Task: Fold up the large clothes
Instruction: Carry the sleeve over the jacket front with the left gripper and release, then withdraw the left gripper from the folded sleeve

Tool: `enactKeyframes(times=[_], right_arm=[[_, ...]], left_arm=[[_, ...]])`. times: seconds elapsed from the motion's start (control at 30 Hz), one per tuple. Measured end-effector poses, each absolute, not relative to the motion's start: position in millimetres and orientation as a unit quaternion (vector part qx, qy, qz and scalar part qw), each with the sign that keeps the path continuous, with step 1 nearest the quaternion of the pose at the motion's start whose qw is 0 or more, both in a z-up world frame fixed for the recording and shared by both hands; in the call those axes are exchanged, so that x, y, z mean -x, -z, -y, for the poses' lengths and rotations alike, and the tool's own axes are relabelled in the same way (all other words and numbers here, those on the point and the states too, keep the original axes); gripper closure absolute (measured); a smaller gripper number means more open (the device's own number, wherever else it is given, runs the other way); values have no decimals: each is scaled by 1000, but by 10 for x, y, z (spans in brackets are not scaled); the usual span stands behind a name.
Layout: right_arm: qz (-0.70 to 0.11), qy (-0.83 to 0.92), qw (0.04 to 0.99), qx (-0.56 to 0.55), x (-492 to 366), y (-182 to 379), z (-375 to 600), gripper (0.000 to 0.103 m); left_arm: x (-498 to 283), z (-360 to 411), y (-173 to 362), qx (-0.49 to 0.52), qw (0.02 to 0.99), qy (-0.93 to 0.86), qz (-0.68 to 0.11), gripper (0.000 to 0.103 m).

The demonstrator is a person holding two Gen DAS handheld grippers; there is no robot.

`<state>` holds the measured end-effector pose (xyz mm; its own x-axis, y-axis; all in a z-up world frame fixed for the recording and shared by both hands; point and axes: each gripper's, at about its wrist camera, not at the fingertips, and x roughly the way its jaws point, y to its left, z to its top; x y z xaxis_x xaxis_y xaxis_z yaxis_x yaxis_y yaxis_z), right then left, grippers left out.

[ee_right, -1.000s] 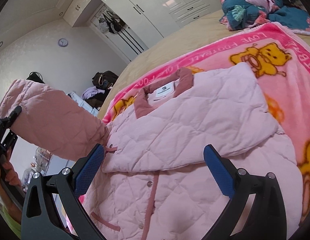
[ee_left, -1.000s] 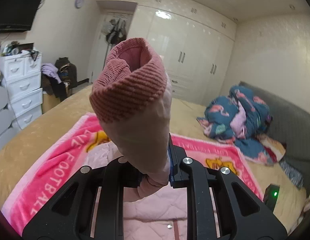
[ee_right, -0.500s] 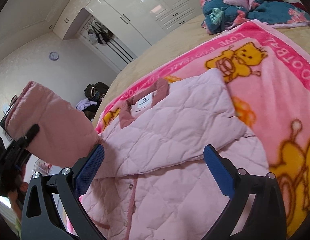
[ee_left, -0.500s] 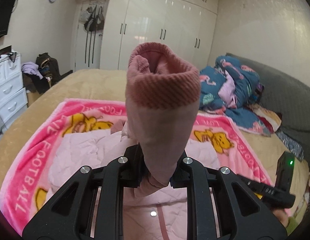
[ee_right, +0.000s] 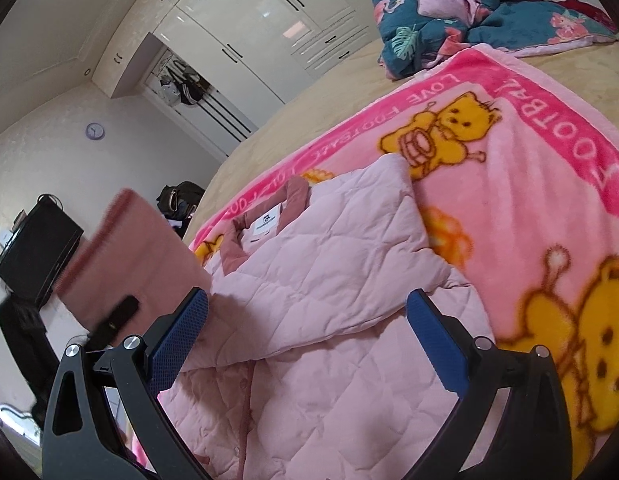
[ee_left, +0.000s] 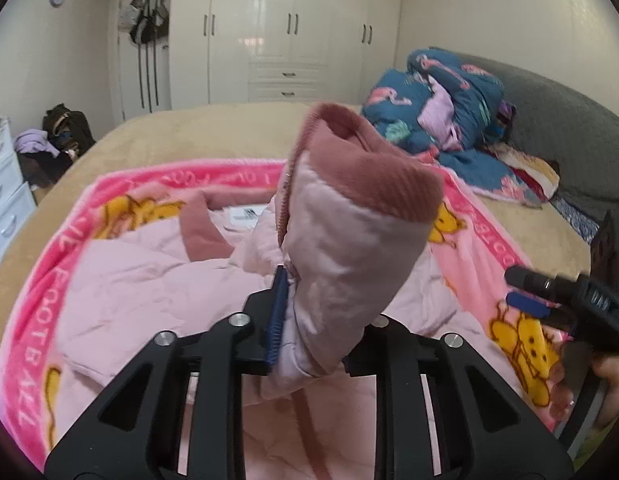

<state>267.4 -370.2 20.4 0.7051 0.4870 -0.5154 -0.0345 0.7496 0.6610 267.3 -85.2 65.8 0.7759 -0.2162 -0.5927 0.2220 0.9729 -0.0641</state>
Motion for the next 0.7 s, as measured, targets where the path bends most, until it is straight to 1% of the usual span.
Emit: enactKeyframes(times=[0.1,0.17,0.2,0.27,0.33,0.37,0.4,0.43,0.5,0.57,0.7], right_arm=[[-353,-144,867,-321,-2669,-209,3744,4],[-352,-141,868,-321,-2664,-210,3767,4],[-353,-139,868,-320,-2664,-211,3778,4],[-353,-136,868,-321,-2662,-204,3796,4],[-353,-132,869,-320,-2661,-200,3811,4],[-354,-130,869,-320,-2665,-196,3816,4],[-354,-129,869,-321,-2664,-189,3824,4],[-355,-128,869,-321,-2671,-183,3825,4],[-358,-125,868,-321,-2683,-170,3816,4],[-361,-126,866,-322,-2700,-158,3782,4],[-374,-137,862,-314,-2756,-129,3644,4]], left_arm=[[-2696,1004,-458,-27,932,130,-338,81],[-2688,1093,-337,-42,924,143,-353,72],[-2674,1140,-283,-52,921,145,-359,63],[-2643,1197,-198,-71,916,149,-365,56],[-2585,1258,-109,-94,910,155,-373,45],[-2565,1276,-88,-101,908,158,-375,41],[-2523,1285,-56,-112,905,163,-378,31],[-2485,1288,-38,-121,901,169,-380,19],[-2420,1284,-19,-135,898,177,-381,13],[-2329,1256,-24,-141,894,195,-378,10],[-2253,1112,-137,-134,893,217,-372,9]])
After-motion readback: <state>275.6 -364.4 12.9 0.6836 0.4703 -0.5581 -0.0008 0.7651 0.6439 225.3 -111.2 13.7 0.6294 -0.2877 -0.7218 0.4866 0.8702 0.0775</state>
